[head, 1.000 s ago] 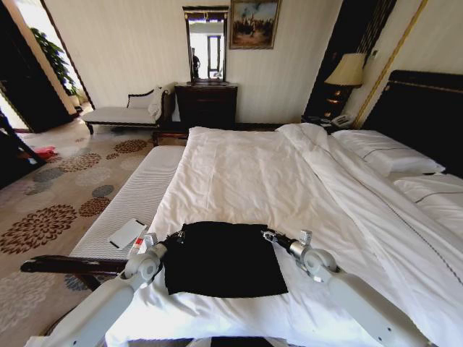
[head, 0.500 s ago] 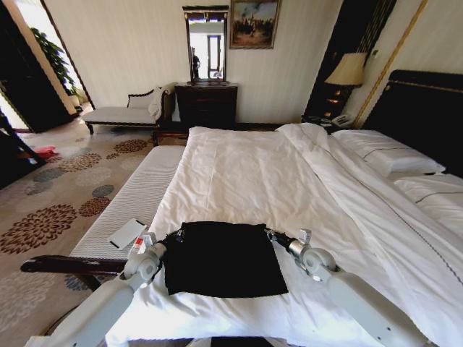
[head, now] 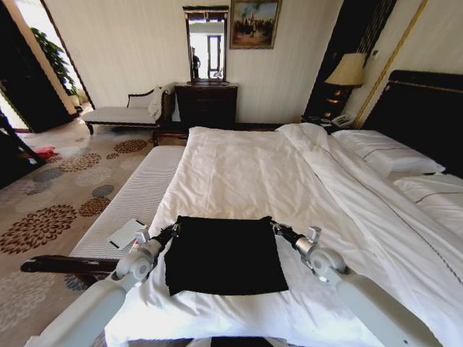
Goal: Fold the clothes on the bed.
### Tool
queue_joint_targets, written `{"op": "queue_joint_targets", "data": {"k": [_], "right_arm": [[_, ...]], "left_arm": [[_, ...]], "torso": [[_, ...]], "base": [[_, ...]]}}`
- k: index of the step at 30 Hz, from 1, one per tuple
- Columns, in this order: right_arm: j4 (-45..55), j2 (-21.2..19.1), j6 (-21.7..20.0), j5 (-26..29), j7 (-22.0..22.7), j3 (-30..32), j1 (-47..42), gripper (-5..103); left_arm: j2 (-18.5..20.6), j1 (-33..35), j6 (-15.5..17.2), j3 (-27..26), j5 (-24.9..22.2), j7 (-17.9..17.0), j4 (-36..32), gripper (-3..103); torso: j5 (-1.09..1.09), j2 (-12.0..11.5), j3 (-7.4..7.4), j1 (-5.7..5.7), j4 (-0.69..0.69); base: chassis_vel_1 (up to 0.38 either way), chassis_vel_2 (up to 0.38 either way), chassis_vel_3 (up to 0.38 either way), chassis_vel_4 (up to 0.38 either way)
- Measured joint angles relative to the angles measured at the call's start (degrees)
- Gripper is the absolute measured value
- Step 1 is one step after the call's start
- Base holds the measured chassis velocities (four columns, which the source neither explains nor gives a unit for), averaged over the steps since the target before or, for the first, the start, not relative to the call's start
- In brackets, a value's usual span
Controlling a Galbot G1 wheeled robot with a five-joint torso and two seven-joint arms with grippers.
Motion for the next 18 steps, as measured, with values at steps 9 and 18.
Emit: {"op": "queue_joint_targets", "data": {"k": [9,18], "right_arm": [[11.1,-1.5,1.5,0.0,1.8,9.1,-6.2,0],[19.6,-1.4,1.7,0.6,1.9,19.1,-15.1,0]], "left_arm": [[2.2,1.5,-1.0,-3.4,-1.8,-2.8,-10.0,2],[3.2,8.1,-1.4,-11.0,-3.6,-3.3,-17.0,2]], "torso": [[-0.01,0.0,0.00,0.00,-0.01],[-0.01,0.0,-0.01,0.00,0.00]], "base": [[0.000,0.000,0.000,0.000],[0.000,0.000,0.000,0.000]]}}
